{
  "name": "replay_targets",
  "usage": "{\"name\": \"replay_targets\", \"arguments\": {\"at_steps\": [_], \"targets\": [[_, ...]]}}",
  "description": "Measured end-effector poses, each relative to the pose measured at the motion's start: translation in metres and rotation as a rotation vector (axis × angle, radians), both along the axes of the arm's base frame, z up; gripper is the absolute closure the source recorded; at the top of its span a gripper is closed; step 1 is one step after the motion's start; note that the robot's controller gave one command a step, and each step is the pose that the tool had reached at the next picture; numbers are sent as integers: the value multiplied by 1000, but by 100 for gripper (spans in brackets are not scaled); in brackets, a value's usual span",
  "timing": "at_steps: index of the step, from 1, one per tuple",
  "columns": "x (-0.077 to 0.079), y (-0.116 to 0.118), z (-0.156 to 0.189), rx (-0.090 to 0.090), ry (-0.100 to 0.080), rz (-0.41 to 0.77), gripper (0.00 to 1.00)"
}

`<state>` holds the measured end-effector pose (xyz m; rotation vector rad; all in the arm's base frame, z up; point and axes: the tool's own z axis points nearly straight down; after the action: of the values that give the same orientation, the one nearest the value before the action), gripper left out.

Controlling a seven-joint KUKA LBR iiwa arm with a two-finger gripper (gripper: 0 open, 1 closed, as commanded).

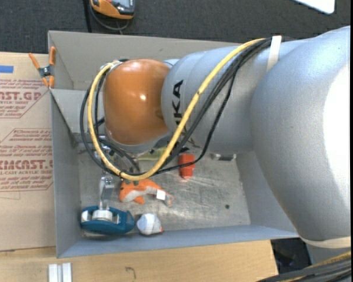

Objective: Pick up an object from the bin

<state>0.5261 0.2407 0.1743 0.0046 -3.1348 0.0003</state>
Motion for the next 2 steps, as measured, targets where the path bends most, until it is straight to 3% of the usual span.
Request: {"name": "replay_targets", "arguments": {"at_steps": [1, 2], "targets": [[2, -1, 5, 2, -7, -2, 0], [7, -42, -51, 4, -13, 21, 0]]}}
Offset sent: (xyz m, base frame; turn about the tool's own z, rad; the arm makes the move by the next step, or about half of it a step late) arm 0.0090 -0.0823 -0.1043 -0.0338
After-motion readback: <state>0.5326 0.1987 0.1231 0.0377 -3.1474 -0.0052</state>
